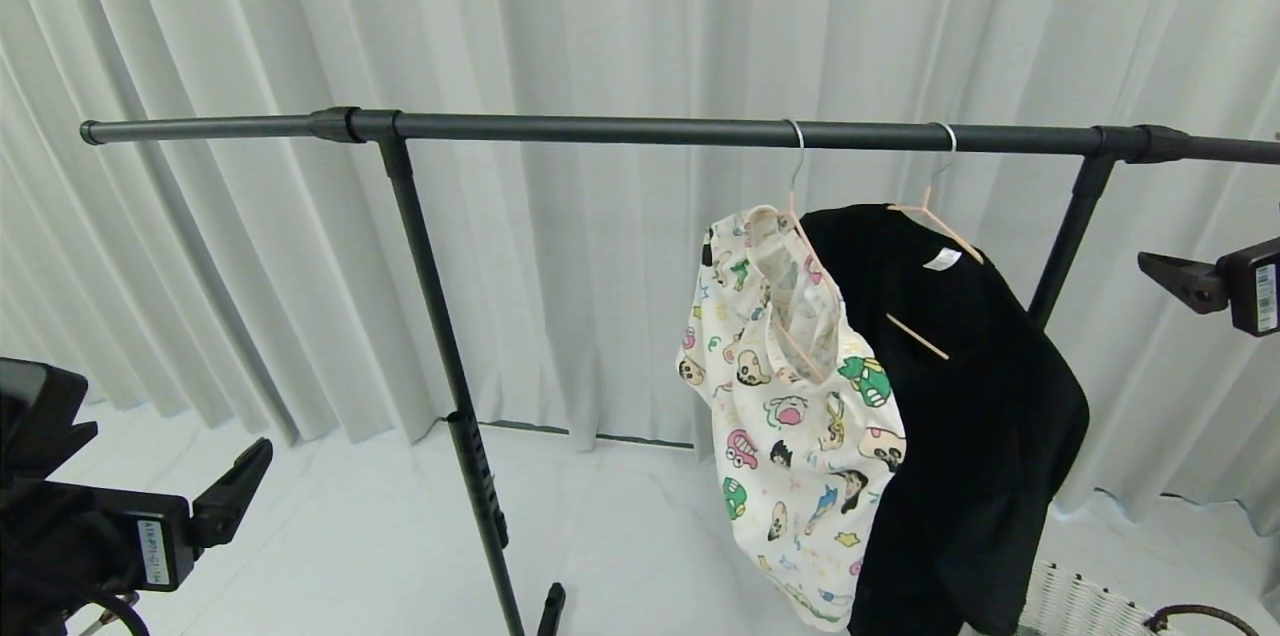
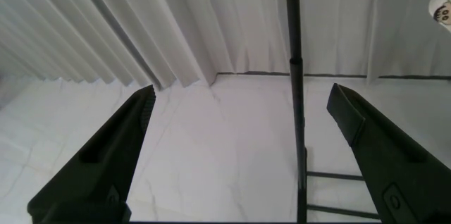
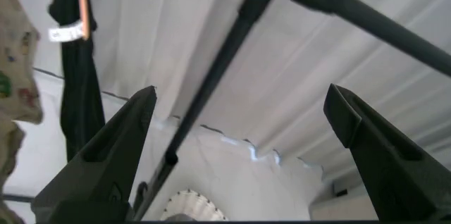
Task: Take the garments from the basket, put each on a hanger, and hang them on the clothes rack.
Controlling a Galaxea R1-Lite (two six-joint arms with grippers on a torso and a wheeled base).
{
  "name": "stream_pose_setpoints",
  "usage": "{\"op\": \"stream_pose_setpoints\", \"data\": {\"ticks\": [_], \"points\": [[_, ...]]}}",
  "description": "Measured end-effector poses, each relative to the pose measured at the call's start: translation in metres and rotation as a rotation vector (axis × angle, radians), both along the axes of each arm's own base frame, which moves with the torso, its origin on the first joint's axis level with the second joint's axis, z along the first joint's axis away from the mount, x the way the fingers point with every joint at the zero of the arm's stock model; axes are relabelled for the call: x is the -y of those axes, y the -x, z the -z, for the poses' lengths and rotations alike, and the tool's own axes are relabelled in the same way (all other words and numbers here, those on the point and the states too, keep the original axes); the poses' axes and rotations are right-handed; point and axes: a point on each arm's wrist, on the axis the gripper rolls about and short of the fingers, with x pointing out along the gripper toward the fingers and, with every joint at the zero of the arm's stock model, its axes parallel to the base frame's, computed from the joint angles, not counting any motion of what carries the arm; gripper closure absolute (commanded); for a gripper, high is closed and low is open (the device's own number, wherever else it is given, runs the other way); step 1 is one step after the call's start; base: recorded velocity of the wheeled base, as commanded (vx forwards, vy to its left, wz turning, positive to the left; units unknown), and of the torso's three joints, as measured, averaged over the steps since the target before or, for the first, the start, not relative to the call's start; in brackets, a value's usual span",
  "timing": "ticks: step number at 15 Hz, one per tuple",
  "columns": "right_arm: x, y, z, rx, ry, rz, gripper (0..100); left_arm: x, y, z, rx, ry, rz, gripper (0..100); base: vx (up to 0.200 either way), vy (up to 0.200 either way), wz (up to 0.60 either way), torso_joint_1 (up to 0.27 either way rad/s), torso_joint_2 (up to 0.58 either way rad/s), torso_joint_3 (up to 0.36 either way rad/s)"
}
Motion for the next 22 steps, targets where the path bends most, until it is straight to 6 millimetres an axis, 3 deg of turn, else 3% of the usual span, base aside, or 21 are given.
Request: {"op": "stream_pose_setpoints", "data": {"ticks": [16,22], "points": [[0.0035,0.0036,0.0061,-0.015,0.003,0.016,0,-0.0001,0.0008,0.0022,-0.008,-0.001,0.001,0,-0.200,0.000,0.00,-0.001,0.00,0.004],[0.0036,0.0043,0.0089,-0.025,0.005,0.016,0,-0.0003,0.0016,0.0034,-0.012,-0.002,0.001,0,0.000,0.000,0.00,0.000,0.00,0.000]]}}
